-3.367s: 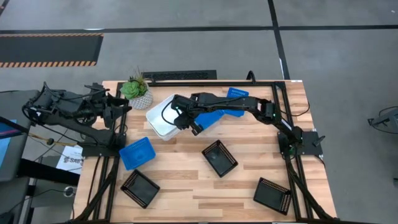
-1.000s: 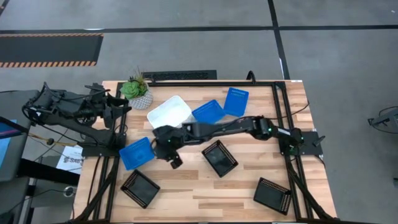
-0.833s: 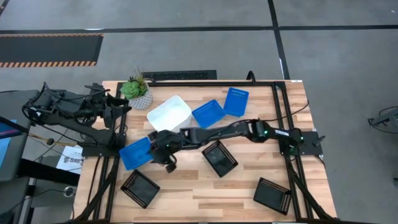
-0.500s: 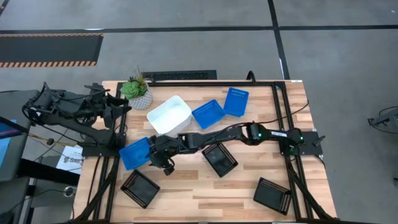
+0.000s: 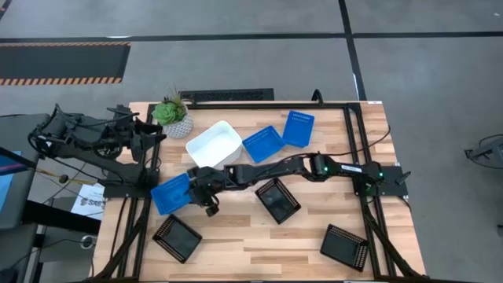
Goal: Stack baskets by color
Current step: Stack the bottom blue bin on the top left blue bin
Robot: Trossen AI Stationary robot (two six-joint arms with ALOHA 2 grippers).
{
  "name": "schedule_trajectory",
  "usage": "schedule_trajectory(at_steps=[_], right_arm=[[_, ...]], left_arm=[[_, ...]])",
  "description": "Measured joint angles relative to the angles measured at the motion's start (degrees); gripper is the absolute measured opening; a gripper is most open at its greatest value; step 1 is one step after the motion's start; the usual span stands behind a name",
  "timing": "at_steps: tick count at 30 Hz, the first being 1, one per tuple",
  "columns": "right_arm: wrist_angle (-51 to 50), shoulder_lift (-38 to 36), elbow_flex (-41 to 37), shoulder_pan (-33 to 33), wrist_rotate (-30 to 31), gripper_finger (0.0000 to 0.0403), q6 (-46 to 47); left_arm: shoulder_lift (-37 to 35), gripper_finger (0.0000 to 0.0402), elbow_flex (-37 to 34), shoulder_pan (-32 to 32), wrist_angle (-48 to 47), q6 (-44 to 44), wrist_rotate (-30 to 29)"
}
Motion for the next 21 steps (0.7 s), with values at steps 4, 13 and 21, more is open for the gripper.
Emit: schedule_trajectory(at_steps=[4,13,21], right_arm=[[0.01,0.00,0.00,-0.01,0.00,0.0180,0.11],[0.08,2.22,-0.05,0.07,0.00,0.0176,0.63],[0.18,3.67,-0.02,0.07,0.37,0.0171,0.81]], left_arm=[[-0.01,0.0224,0.00,0.01,0.00,0.00,0.01],[0.00,0.0224,0.00,0.00,0.00,-0.07,0.03],[0.00,0.0224,0.00,-0.01,-0.01,-0.92,0.82]])
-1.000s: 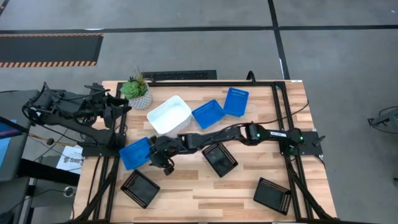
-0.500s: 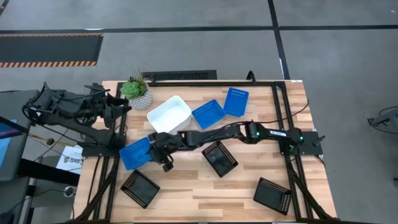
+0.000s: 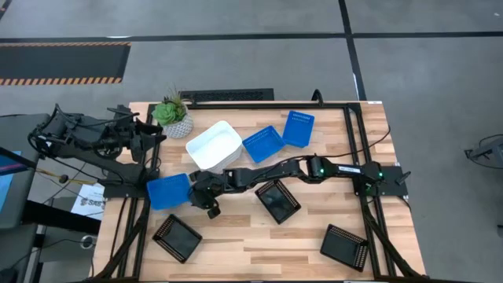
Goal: Stack baskets by color
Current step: Stack the bottom blue bin on the top left blue bin
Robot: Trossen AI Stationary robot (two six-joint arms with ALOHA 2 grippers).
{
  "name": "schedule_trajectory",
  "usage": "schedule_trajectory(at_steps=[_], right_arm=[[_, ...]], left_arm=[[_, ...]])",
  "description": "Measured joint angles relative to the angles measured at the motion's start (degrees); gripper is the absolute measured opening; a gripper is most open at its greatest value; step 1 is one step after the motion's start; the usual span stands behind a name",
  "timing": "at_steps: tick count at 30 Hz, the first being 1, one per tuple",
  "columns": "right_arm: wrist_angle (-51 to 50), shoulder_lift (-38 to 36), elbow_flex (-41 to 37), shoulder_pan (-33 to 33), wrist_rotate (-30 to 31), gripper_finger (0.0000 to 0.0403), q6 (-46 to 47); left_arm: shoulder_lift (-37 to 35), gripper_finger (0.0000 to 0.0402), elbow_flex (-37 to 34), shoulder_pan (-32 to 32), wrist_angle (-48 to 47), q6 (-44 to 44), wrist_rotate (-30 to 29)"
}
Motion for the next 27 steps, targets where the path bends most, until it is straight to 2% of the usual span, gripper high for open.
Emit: schedule_trajectory(at_steps=[8,15,21,27], right_arm=[[-0.14,0.00,0.00,0.00,0.02,0.0120,0.02],[-1.31,0.00,0.01,0.00,0.04,0.0098,1.52],[-12.42,-0.82,0.01,0.28,0.11,0.0064,4.03],[-24.82,-6.11,0.04,2.01,1.96,0.0054,7.52]], left_arm=[[-0.02,0.0224,0.00,0.02,0.01,-0.07,-0.02],[-0.02,0.0224,0.00,0.02,0.01,-0.10,-0.05],[0.00,0.0224,0.00,0.01,0.01,-0.35,-0.04],[-0.01,0.0224,0.00,0.02,0.02,-0.37,-0.04]])
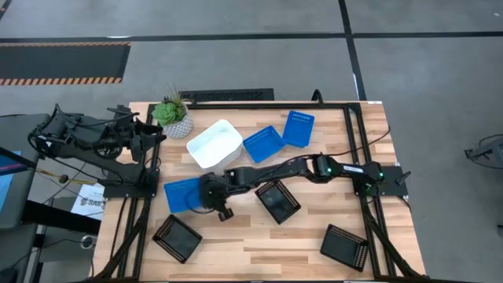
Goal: Stack baskets by color
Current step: Stack the bottom blue bin on the top left blue bin
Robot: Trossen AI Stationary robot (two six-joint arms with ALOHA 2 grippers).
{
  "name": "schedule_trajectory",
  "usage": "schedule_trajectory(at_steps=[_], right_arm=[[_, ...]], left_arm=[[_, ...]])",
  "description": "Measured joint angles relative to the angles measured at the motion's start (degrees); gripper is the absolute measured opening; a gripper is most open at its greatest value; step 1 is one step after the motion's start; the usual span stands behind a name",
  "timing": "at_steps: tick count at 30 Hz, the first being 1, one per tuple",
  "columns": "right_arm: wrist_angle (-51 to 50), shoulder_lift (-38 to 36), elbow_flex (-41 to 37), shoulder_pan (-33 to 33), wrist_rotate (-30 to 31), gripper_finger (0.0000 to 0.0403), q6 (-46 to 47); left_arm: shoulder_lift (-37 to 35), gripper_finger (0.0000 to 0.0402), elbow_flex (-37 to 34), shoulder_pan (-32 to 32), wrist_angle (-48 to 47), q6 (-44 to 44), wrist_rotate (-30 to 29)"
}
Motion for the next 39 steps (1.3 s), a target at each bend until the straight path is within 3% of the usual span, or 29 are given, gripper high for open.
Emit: schedule_trajectory(at_steps=[5,12,25,34,39], right_arm=[[-8.10,-4.00,0.00,2.23,4.31,0.0053,0.40],[-6.29,-4.91,-0.07,3.09,6.79,0.0069,0.08],[5.97,-4.41,0.00,4.91,6.96,0.0215,4.80],[9.41,0.11,-0.06,5.97,6.87,0.0204,5.90],[6.20,1.71,-0.17,5.04,6.93,0.0195,6.84]], left_arm=[[0.01,0.0224,0.00,0.00,-0.01,-0.35,0.00],[0.01,0.0224,0.00,0.00,-0.01,-0.52,0.00],[0.01,0.0224,0.00,0.00,0.00,-1.11,0.00],[0.02,0.0224,0.00,0.00,0.03,-1.36,-0.02],[0.02,0.0224,0.00,0.00,0.03,-1.42,-0.02]])
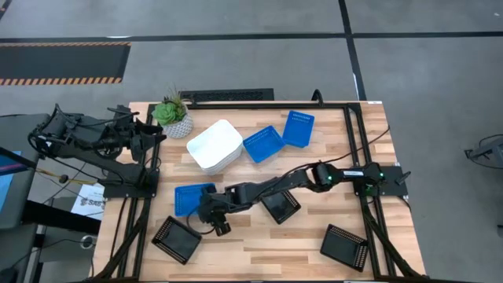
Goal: Stack baskets by color
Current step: Stack the bottom blue bin on the top left blue bin
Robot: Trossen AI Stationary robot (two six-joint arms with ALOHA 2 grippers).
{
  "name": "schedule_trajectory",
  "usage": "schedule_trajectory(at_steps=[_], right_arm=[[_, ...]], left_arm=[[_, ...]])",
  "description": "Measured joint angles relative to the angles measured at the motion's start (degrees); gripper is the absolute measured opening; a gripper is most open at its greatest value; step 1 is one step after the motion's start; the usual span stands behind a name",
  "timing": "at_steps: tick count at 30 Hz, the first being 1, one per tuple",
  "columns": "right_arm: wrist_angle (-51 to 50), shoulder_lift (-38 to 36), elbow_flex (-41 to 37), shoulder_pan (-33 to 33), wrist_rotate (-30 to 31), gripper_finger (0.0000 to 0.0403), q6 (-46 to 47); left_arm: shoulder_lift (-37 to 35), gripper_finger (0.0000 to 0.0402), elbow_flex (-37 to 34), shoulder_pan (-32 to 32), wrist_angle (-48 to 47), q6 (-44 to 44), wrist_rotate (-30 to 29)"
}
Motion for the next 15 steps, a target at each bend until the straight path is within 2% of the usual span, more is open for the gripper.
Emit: schedule_trajectory(at_steps=[5,7,12,15], right_arm=[[-0.82,-0.22,0.13,0.08,1.64,0.0165,-0.23],[-1.03,-0.24,0.13,0.23,4.15,0.0129,-0.32],[-2.84,-0.44,0.17,-0.10,4.21,0.0021,0.55],[-3.03,-0.46,0.26,-0.35,4.37,0.0015,0.57]], left_arm=[[0.00,0.0224,0.00,-0.01,0.02,0.02,-0.02],[0.00,0.0224,0.00,0.00,0.02,0.04,-0.02],[0.00,0.0224,0.00,0.00,0.02,0.02,-0.02],[0.00,0.0224,0.00,-0.02,0.02,0.04,-0.02]])
